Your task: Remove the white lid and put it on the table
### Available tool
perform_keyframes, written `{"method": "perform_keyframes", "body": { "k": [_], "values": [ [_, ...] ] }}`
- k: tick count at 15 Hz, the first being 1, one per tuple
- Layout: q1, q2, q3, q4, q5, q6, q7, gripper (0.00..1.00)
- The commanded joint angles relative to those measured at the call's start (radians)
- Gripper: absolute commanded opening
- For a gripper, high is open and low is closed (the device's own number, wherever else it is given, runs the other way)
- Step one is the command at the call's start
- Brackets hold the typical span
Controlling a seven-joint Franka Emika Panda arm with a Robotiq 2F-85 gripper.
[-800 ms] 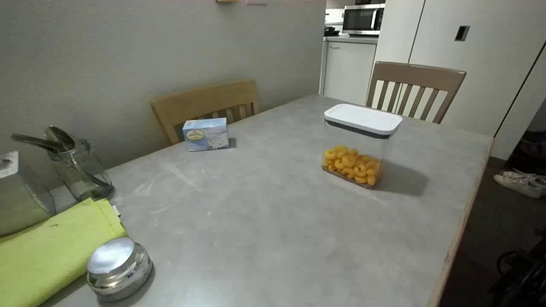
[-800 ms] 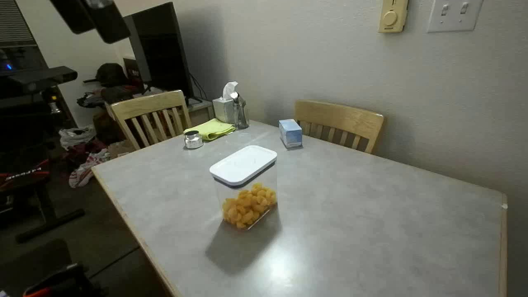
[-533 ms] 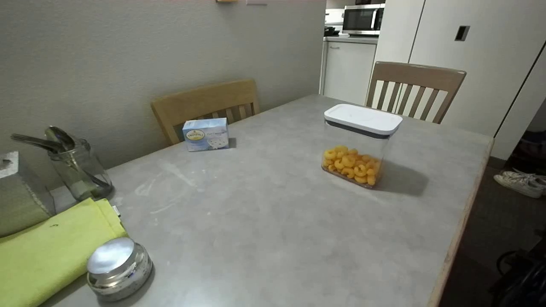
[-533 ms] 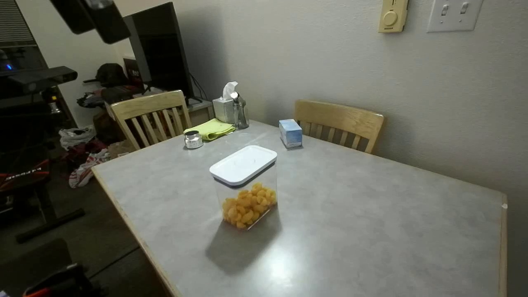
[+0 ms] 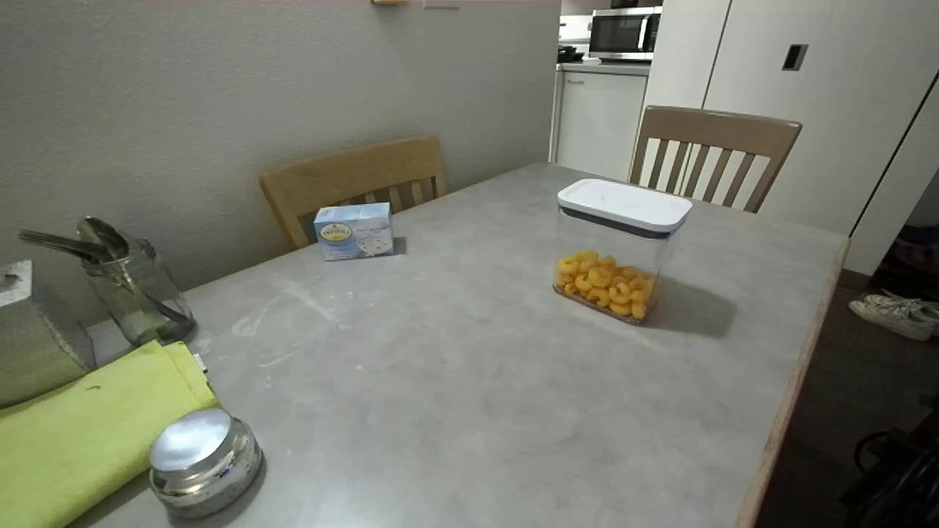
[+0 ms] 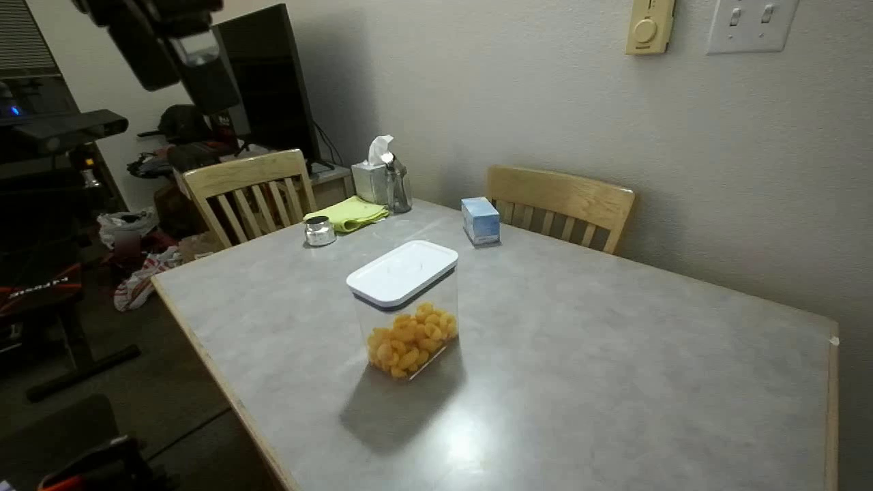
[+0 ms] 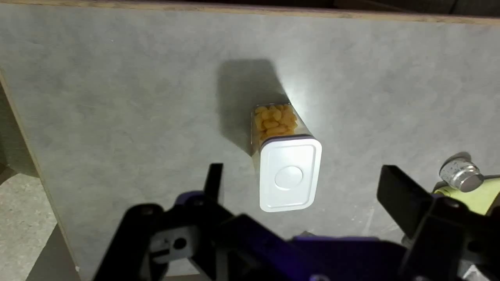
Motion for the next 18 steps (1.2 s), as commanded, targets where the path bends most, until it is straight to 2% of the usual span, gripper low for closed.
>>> {"method": "perform_keyframes", "body": {
  "k": [1,9,18],
  "values": [
    [0.035,0.101,-0.014,0.046,0.037,0.008,-0.072,1.0],
    [0.125,0.387,0.028,0.158,0.107,0.019,-0.211,1.0],
    [0.078,0.685,0.124,0.357,0.11,0.021,-0.255,1.0]
  ]
}}
